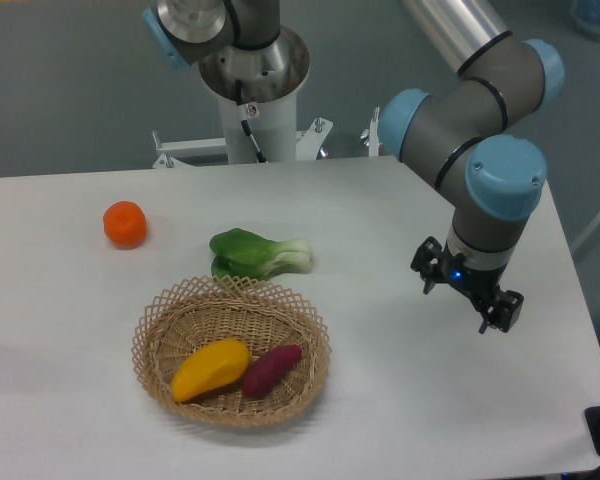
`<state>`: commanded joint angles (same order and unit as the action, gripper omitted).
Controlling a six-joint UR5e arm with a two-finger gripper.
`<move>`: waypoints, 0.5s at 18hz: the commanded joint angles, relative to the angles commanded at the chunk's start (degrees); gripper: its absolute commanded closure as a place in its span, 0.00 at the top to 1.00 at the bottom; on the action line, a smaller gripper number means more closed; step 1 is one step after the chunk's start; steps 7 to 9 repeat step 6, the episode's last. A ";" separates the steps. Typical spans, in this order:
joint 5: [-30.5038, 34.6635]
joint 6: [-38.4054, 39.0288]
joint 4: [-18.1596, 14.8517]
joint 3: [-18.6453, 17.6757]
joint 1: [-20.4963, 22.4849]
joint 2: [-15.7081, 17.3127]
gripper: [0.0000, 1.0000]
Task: Place the mango in the basket
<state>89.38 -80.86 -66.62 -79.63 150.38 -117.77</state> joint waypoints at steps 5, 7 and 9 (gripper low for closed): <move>0.09 0.00 0.18 -0.18 -0.09 0.09 1.00; 0.17 0.00 0.26 -0.18 -0.09 0.09 1.00; 0.17 0.00 0.26 -0.18 -0.09 0.09 1.00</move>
